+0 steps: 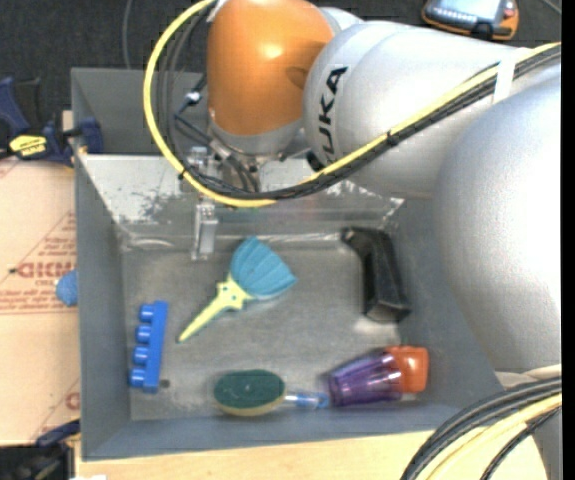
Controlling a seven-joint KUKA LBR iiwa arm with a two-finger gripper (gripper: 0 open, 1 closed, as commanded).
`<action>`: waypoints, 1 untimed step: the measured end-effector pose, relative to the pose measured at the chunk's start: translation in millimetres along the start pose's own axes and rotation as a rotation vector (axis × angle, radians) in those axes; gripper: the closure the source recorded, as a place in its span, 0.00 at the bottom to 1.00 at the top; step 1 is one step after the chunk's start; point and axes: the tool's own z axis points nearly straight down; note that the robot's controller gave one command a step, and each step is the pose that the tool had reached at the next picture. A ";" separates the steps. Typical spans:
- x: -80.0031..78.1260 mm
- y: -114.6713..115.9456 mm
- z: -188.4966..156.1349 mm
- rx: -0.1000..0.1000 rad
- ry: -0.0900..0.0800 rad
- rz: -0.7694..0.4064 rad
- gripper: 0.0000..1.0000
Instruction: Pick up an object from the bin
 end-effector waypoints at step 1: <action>14.1 -53.6 103.7 0.001 -0.001 -0.315 0.00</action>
Offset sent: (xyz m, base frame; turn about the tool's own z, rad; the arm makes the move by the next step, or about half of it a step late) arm -0.0546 -0.0806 -0.0744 -0.5352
